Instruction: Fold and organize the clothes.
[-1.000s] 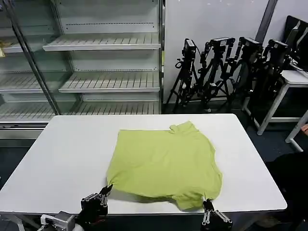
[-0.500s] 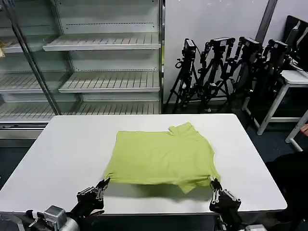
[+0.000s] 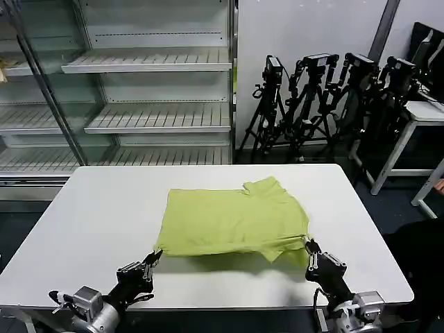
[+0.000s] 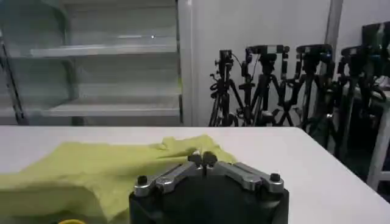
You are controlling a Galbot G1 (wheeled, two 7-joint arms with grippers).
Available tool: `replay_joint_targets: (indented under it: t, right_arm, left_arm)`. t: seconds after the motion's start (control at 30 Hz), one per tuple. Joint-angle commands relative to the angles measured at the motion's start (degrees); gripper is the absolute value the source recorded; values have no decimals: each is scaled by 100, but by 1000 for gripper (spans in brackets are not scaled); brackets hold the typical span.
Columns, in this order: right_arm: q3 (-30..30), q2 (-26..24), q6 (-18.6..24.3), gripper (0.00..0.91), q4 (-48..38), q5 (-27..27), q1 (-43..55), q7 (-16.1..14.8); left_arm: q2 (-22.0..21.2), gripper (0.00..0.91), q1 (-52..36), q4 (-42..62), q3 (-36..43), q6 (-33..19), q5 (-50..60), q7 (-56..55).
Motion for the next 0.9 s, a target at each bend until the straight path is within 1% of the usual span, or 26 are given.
replay_joint_targets:
  t: [0.03, 0.2, 0.47, 0.53, 0.7, 0.9]
  right_arm:
    - [24, -161, -10, 0, -268, 194, 273, -1]
    - [34, -165, 16, 0, -349, 139, 268, 0]
    - [-25, -194, 44, 0, -510, 43, 453, 10]
    - [-88, -202, 56, 0, -619, -103, 559, 0]
    - [-249, -231, 56, 0, -767, -190, 759, -3]
    - [-390, -252, 34, 0, -992, -264, 1001, 6]
  left_arm:
    - [290, 40, -630, 551, 272, -93, 408, 5]
    - [397, 40, -920, 736, 421, -102, 407, 4]
    - [388, 40, -1333, 1042, 752, -105, 608, -2]
    - [383, 40, -1423, 1135, 806, -105, 628, 2]
    - [373, 40, -1724, 1465, 931, -101, 614, -4]
    - [348, 50, -1931, 1628, 1089, -101, 643, -11]
